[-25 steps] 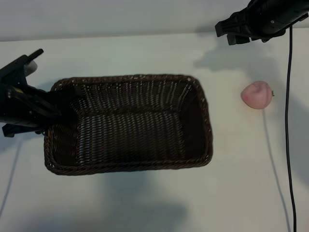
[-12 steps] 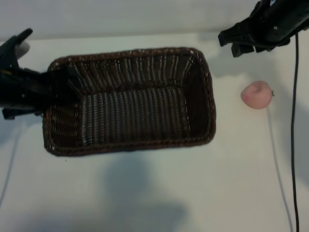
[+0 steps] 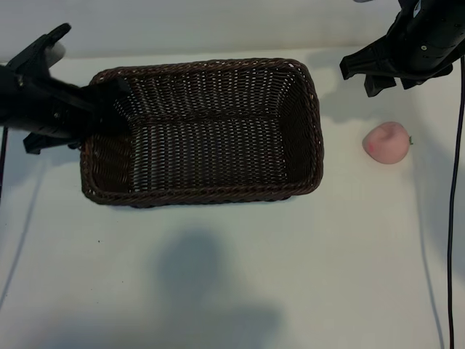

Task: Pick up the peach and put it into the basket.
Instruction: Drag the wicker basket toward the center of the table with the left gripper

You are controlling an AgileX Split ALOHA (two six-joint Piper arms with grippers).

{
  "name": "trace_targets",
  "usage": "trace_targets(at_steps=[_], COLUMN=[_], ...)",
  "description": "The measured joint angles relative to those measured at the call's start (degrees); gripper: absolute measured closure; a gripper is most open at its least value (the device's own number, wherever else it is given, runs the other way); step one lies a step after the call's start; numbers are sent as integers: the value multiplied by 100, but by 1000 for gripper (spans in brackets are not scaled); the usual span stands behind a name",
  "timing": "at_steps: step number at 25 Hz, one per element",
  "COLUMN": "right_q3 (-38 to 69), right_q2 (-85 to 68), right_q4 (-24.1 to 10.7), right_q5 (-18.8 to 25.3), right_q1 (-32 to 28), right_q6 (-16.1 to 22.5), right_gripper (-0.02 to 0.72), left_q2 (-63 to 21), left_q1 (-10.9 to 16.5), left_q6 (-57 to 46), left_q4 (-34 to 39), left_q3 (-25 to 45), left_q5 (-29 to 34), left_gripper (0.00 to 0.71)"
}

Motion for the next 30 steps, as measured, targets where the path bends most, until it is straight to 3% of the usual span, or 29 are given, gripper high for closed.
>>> trace_targets(at_steps=[7,14,30], right_q3=[0,0,0], right_q2=[0,0,0], right_q4=[-1,-1,-17], right_q5=[4,-1,-10], right_q1=[0,0,0], right_q6=[30,114,165], right_gripper=[219,219,219], left_q2=[706,1271,1603], left_q1=[-17,-259,-332], left_q6=[297,380,341], left_q4=[-67,-135,-147], left_q3=[-740,-1201,-1266], left_q5=[328,390,166], left_gripper=[482,482,472])
